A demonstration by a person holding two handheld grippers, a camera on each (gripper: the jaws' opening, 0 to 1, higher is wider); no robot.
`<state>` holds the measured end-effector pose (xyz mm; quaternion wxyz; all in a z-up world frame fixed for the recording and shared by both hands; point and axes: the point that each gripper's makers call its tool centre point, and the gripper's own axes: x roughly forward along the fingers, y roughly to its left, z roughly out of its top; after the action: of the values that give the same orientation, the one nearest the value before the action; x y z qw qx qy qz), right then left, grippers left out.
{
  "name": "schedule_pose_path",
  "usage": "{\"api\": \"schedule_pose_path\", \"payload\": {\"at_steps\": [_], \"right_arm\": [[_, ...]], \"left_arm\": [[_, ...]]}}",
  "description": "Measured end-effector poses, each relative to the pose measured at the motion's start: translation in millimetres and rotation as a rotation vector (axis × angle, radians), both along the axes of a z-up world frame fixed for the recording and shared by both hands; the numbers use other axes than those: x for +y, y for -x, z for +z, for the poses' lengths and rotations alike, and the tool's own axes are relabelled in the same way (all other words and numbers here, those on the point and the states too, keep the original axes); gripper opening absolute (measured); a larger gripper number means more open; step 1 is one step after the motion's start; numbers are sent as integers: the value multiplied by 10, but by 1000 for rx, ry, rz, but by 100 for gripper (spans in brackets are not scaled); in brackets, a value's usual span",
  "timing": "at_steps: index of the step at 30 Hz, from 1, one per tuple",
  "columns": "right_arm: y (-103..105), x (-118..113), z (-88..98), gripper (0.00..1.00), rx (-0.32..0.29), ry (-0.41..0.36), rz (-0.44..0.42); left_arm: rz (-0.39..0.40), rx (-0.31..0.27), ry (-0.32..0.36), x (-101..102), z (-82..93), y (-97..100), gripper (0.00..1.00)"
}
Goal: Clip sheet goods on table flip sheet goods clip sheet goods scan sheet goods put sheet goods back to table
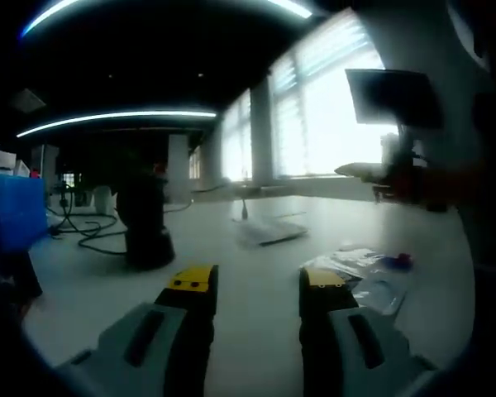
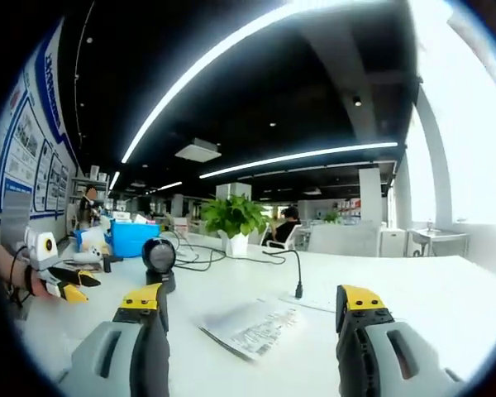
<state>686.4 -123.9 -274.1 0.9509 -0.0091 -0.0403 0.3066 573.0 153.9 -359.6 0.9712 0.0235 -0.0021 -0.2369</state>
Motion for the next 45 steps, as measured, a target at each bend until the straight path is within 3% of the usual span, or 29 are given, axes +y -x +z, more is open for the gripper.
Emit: {"api": "schedule_pose_path", "payload": {"at_steps": [6, 17, 22, 29, 35, 38, 41, 43, 45], "right_arm": [[301, -102, 16, 78, -3, -6, -30], [489, -312, -80, 77, 8, 40, -83], [623, -358, -154, 74, 15, 16, -108], [778, -412, -405, 73, 53, -27, -138], [933, -465, -604, 71, 59, -7, -170], [998, -530, -629, 67, 45, -11, -198], [1037, -705, -637, 62, 51, -81, -269], [1061, -745, -662, 64, 53, -104, -269], [1071, -770, -579, 69, 6, -100, -283]], "left_arm": [[-3, -2, 1, -4, 5, 5, 32], [-2, -9, -2, -6, 18, 12, 32], [-1, -14, 6, 2, 32, 16, 32], [8, -13, 3, 13, 26, 7, 32], [10, -10, -2, 10, 15, 0, 32], [7, -9, -3, 5, 13, 1, 32], [6, -12, 5, 9, 24, 2, 32], [5, -11, 8, 8, 25, 0, 32], [-2, -11, 5, -6, 21, 6, 32]]}}
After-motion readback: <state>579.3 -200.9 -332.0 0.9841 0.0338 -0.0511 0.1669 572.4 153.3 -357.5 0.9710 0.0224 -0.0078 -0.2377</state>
